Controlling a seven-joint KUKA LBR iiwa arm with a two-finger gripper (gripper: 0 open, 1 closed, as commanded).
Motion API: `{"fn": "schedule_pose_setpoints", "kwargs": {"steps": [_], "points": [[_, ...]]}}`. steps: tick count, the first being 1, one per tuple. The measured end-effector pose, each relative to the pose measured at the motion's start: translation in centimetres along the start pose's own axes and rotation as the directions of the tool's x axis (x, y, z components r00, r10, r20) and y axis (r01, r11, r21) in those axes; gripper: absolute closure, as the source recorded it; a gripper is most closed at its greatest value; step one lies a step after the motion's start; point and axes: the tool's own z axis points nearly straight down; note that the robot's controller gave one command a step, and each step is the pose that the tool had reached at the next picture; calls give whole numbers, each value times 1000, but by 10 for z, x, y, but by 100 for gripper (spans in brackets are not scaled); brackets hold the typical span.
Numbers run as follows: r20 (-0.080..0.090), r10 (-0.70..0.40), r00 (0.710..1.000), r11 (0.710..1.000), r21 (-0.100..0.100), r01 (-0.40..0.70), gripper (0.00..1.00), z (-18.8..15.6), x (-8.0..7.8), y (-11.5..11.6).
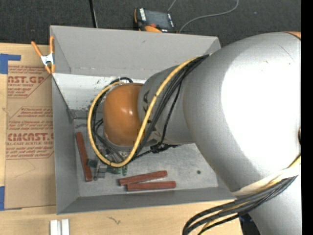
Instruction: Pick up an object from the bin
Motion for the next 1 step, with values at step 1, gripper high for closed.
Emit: {"fn": "schedule_pose_setpoints", "kwargs": {"steps": [1], "points": [[10, -12, 1000, 1000, -4, 12, 100, -102, -13, -4]]}}
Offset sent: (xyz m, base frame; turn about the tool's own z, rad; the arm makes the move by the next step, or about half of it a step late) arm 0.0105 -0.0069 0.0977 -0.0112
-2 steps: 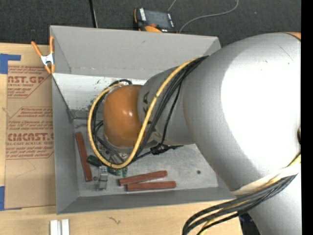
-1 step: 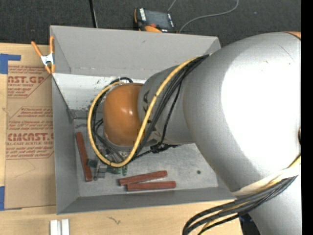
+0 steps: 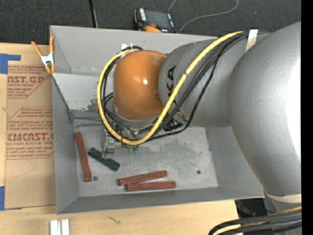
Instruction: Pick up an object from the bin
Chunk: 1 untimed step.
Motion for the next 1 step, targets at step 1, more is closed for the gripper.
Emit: {"fn": "schedule_pose_setpoints", "kwargs": {"steps": [1], "points": [[-8, 0, 1000, 1000, 3, 0, 0, 5, 2, -1]]}}
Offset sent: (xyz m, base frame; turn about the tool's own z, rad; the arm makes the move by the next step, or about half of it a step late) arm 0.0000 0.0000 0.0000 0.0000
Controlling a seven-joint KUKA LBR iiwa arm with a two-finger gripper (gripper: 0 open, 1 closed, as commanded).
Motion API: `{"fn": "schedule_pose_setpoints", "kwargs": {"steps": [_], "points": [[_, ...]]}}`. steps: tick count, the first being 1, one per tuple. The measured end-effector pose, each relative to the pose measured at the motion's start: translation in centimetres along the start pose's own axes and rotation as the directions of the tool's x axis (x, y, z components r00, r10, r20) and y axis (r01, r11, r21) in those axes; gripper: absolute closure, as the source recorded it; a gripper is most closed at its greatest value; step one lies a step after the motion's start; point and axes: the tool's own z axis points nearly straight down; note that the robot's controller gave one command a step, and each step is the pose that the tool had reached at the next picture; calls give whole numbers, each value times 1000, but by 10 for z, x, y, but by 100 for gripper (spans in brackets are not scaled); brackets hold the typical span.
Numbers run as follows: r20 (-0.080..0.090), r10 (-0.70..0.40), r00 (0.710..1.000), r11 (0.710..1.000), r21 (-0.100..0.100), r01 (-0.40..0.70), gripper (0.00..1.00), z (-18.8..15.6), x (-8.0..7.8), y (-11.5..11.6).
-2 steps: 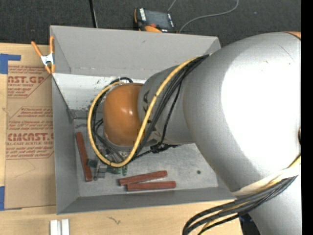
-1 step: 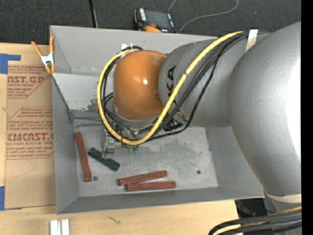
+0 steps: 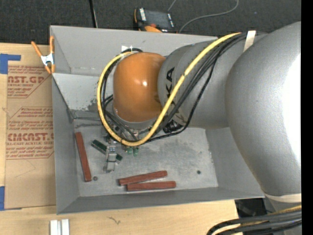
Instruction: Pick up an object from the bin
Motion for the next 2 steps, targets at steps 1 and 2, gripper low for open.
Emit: {"fn": "schedule_pose_setpoints", "kwargs": {"steps": [1, 2], "points": [[-5, -13, 1000, 1000, 3, 13, 0, 105, -35, -9], [0, -15, 1000, 1000, 0, 15, 100, 100, -36, -7]]}}
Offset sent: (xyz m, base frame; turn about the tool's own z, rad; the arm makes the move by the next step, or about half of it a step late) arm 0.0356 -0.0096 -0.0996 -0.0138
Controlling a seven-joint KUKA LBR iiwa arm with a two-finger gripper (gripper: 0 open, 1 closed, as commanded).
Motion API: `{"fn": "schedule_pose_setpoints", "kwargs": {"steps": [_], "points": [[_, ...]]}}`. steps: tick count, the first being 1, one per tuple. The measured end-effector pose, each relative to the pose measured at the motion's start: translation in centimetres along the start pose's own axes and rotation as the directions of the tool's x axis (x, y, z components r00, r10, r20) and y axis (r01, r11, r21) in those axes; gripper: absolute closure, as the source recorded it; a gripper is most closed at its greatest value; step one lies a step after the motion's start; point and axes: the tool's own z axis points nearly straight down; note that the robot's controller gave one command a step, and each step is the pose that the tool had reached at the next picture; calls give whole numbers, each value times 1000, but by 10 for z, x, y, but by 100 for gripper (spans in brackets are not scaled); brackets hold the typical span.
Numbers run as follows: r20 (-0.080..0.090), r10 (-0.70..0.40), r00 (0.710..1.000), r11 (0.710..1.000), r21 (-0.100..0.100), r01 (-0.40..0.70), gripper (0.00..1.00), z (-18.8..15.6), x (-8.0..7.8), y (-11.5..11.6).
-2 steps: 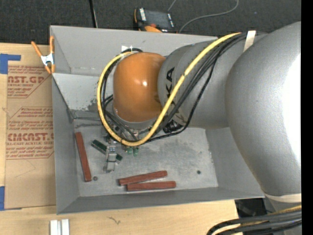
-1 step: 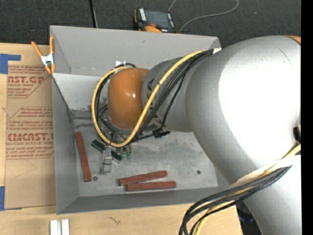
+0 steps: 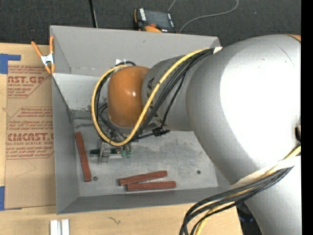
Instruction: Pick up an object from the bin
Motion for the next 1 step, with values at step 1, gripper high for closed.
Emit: {"fn": "schedule_pose_setpoints", "kwargs": {"steps": [1], "points": [[8, -84, 996, 996, -2, 84, 100, -179, 25, 15]]}}
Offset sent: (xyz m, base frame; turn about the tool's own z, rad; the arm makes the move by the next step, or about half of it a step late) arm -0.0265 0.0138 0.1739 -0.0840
